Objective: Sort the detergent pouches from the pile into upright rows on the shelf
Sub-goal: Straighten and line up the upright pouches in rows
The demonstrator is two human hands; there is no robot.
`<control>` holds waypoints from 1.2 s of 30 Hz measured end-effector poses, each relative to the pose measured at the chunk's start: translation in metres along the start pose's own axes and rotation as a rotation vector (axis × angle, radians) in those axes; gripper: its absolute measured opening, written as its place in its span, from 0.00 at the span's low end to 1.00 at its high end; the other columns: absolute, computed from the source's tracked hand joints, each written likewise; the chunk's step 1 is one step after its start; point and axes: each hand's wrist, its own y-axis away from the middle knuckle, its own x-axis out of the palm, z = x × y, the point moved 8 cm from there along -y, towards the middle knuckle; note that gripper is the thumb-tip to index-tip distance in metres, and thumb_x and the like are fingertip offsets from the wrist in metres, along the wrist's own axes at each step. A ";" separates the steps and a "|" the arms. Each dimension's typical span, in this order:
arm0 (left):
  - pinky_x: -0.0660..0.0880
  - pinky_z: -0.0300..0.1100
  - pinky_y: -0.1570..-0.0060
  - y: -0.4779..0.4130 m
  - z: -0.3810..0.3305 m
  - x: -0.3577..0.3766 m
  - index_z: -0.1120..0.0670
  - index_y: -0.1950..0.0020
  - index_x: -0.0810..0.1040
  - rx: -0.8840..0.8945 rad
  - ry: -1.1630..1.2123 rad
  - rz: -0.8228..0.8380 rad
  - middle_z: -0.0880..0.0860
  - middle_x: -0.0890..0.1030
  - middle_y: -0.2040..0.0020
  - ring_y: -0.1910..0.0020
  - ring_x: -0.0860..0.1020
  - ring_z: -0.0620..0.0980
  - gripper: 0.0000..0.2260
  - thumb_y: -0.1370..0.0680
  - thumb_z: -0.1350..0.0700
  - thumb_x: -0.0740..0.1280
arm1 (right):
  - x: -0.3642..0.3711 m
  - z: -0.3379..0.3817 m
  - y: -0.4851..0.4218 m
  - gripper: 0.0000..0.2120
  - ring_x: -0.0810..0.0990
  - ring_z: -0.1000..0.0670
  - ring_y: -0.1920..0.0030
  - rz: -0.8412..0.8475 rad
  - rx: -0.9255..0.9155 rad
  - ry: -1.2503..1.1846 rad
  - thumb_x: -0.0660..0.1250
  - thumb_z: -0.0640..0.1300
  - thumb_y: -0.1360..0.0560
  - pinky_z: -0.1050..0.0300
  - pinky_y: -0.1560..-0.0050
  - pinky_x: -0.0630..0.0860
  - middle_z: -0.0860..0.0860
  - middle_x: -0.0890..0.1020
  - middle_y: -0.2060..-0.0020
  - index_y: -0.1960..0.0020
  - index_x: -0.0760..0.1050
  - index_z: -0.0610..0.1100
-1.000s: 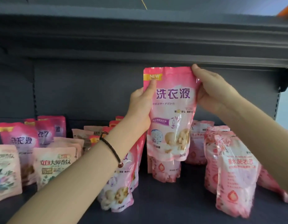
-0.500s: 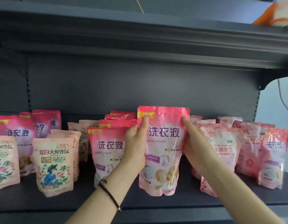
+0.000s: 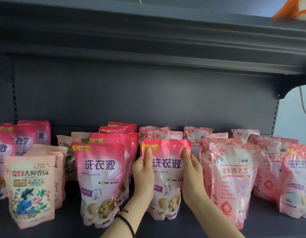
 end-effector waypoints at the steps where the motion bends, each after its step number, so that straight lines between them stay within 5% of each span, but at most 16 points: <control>1: 0.60 0.35 0.77 -0.005 0.002 0.001 0.48 0.76 0.62 0.005 -0.004 -0.008 0.44 0.61 0.79 0.79 0.60 0.43 0.23 0.29 0.36 0.61 | 0.002 -0.003 -0.005 0.24 0.81 0.41 0.54 0.006 0.007 -0.004 0.63 0.62 0.26 0.37 0.45 0.77 0.36 0.82 0.54 0.50 0.78 0.40; 6: 0.74 0.49 0.64 -0.022 -0.002 0.007 0.56 0.59 0.76 0.069 -0.057 0.045 0.59 0.77 0.66 0.66 0.76 0.59 0.15 0.21 0.46 0.63 | -0.002 0.003 -0.027 0.04 0.84 0.53 0.56 0.019 -0.077 0.140 0.64 0.46 0.21 0.60 0.60 0.80 0.50 0.84 0.55 0.49 0.77 0.51; 8: 0.76 0.39 0.57 -0.028 -0.027 0.009 0.48 0.49 0.78 0.204 -0.126 0.092 0.49 0.82 0.56 0.56 0.81 0.47 0.05 0.21 0.56 0.64 | -0.003 0.027 -0.034 0.12 0.82 0.52 0.56 0.063 -0.227 0.353 0.64 0.37 0.23 0.57 0.57 0.80 0.54 0.82 0.56 0.48 0.75 0.54; 9: 0.75 0.31 0.56 -0.031 -0.046 0.011 0.46 0.48 0.78 0.295 -0.183 0.122 0.45 0.82 0.55 0.55 0.80 0.40 0.08 0.21 0.59 0.65 | 0.002 0.042 -0.038 0.14 0.81 0.52 0.58 0.117 -0.306 0.512 0.64 0.35 0.24 0.59 0.56 0.80 0.56 0.81 0.58 0.50 0.75 0.55; 12: 0.72 0.24 0.63 -0.045 -0.099 0.034 0.46 0.55 0.80 0.482 -0.516 0.328 0.42 0.82 0.61 0.61 0.79 0.34 0.10 0.25 0.62 0.69 | 0.024 0.076 -0.049 0.12 0.76 0.62 0.62 0.348 -0.432 1.001 0.65 0.35 0.26 0.74 0.63 0.73 0.61 0.78 0.62 0.51 0.77 0.51; 15: 0.75 0.29 0.60 -0.062 -0.122 0.056 0.48 0.58 0.83 0.510 -0.936 0.553 0.43 0.82 0.63 0.63 0.79 0.35 0.08 0.26 0.61 0.70 | 0.042 0.089 -0.064 0.06 0.75 0.65 0.65 0.628 -0.421 1.357 0.68 0.40 0.26 0.71 0.61 0.74 0.62 0.77 0.64 0.53 0.80 0.50; 18: 0.78 0.41 0.52 -0.088 -0.129 0.071 0.48 0.54 0.83 0.511 -1.156 0.685 0.44 0.83 0.58 0.58 0.80 0.40 0.06 0.26 0.59 0.70 | 0.052 0.093 -0.081 0.02 0.80 0.62 0.64 0.853 -0.236 1.404 0.69 0.50 0.27 0.70 0.60 0.75 0.62 0.82 0.65 0.58 0.80 0.55; 22: 0.69 0.21 0.58 -0.119 -0.114 0.089 0.49 0.44 0.81 0.445 -1.313 0.972 0.44 0.82 0.50 0.52 0.78 0.39 0.12 0.27 0.54 0.73 | 0.069 0.103 -0.123 0.04 0.80 0.59 0.60 0.840 -0.316 1.576 0.69 0.48 0.26 0.69 0.60 0.74 0.61 0.82 0.62 0.53 0.82 0.52; 25: 0.69 0.25 0.55 -0.137 -0.087 0.093 0.51 0.39 0.79 0.361 -1.442 1.072 0.46 0.81 0.45 0.48 0.78 0.42 0.17 0.27 0.51 0.73 | 0.075 0.089 -0.146 0.11 0.78 0.55 0.56 0.877 -0.282 1.700 0.71 0.49 0.27 0.70 0.62 0.72 0.59 0.79 0.58 0.45 0.81 0.48; 27: 0.73 0.35 0.50 -0.143 -0.064 0.093 0.52 0.39 0.79 0.261 -1.493 1.106 0.48 0.82 0.46 0.47 0.79 0.46 0.19 0.27 0.48 0.73 | 0.074 0.072 -0.152 0.16 0.79 0.53 0.51 0.954 -0.159 1.739 0.72 0.52 0.27 0.66 0.52 0.76 0.57 0.81 0.53 0.42 0.80 0.48; 30: 0.70 0.42 0.65 -0.145 -0.038 0.095 0.57 0.56 0.79 0.205 -1.493 1.134 0.53 0.78 0.62 0.63 0.76 0.52 0.12 0.29 0.49 0.75 | 0.069 0.050 -0.155 0.22 0.80 0.46 0.46 0.971 -0.034 1.794 0.73 0.53 0.29 0.50 0.40 0.76 0.47 0.83 0.46 0.38 0.77 0.44; 32: 0.64 0.40 0.70 -0.144 -0.035 0.096 0.56 0.65 0.73 0.195 -1.448 1.136 0.53 0.74 0.68 0.68 0.71 0.51 0.13 0.30 0.54 0.76 | 0.068 0.047 -0.157 0.23 0.80 0.46 0.44 0.931 -0.024 1.788 0.73 0.51 0.28 0.50 0.40 0.76 0.48 0.82 0.44 0.36 0.76 0.43; 36: 0.62 0.41 0.66 -0.152 -0.062 0.093 0.57 0.65 0.75 0.139 -1.229 1.061 0.52 0.71 0.68 0.67 0.67 0.49 0.11 0.29 0.57 0.75 | 0.062 0.075 -0.167 0.11 0.81 0.51 0.51 0.870 0.018 1.673 0.73 0.50 0.28 0.57 0.49 0.77 0.55 0.82 0.56 0.47 0.80 0.47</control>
